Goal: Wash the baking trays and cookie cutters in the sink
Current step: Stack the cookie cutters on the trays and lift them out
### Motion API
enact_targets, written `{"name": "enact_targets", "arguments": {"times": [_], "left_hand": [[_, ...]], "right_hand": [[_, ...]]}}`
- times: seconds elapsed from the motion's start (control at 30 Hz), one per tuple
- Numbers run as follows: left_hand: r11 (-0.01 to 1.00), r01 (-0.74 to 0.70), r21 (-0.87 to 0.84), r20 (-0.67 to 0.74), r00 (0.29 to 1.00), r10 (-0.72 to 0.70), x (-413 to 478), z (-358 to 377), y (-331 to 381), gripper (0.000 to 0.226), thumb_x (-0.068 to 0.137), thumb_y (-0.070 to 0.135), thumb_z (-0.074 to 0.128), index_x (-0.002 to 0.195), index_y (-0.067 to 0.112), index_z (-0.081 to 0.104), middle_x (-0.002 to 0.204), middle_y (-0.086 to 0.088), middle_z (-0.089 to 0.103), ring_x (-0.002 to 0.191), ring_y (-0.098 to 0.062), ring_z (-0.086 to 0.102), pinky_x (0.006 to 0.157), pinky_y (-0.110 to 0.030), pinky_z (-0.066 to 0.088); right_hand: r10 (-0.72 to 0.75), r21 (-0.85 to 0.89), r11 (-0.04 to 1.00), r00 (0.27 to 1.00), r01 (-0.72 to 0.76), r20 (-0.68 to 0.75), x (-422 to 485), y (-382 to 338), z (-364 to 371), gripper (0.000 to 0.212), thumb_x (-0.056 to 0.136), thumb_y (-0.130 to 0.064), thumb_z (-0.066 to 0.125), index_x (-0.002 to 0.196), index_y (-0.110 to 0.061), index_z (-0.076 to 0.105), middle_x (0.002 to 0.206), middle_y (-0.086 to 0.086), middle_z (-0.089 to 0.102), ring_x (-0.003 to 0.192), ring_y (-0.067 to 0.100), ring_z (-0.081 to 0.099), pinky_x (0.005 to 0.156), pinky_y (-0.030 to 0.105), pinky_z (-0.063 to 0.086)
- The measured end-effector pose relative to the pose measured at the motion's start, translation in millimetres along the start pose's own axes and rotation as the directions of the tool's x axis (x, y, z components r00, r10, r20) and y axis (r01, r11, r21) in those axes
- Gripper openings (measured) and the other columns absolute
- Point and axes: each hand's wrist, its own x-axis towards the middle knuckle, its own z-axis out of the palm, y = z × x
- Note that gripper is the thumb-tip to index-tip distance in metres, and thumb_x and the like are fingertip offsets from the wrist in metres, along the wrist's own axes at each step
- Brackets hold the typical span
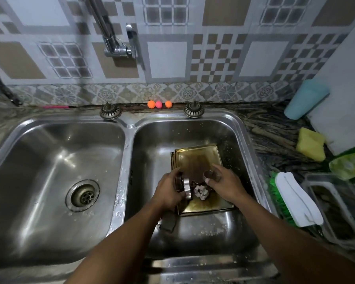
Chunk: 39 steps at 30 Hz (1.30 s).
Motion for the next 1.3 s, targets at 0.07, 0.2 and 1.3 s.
{"name": "enact_targets", "arguments": {"times": [0.07, 0.2, 1.3], "left_hand": [[0.997, 0.051, -0.065, -0.023, 0.998, -0.052, -4.9, -0.4, -10.9, 0.098, 0.072, 0.021, 0.087, 0.152, 0.033, 0.031, 0.148, -0.003, 0.044, 0.133, -0.024, 0.048, 0.106, -0.034, 0.045], [0.979, 0.172, -0.107, 0.064, 0.984, -0.166, -12.1, 1.0, -31.0, 0.101, 0.076, 0.01, 0.082, 0.155, 0.032, 0.023, 0.154, -0.01, 0.039, 0.137, -0.034, 0.043, 0.104, -0.049, 0.05], [0.981, 0.168, -0.101, -0.171, 0.968, -0.183, -19.3, -34.9, -26.4, 0.013, 0.085, 0.01, 0.069, 0.077, 0.021, 0.069, 0.075, 0.004, 0.073, 0.072, -0.013, 0.07, 0.074, -0.028, 0.058]], "right_hand": [[0.008, 0.016, 1.0, 0.996, -0.006, -0.084, -8.5, -1.1, 2.2, 0.063, 0.089, -0.039, 0.07, 0.146, -0.029, 0.045, 0.145, 0.009, 0.044, 0.131, 0.029, 0.048, 0.102, 0.035, 0.04], [0.028, -0.031, 0.999, 0.976, -0.035, -0.214, -22.3, 6.0, 14.1, 0.053, 0.093, -0.045, 0.063, 0.142, -0.029, 0.049, 0.148, 0.011, 0.042, 0.138, 0.034, 0.037, 0.111, 0.051, 0.037], [0.267, 0.082, 0.961, 0.962, -0.262, -0.05, -14.8, 29.1, 37.2, 0.05, 0.083, 0.012, 0.042, 0.106, -0.028, 0.06, 0.107, 0.017, 0.062, 0.082, 0.03, 0.059, 0.06, 0.031, 0.045]]}}
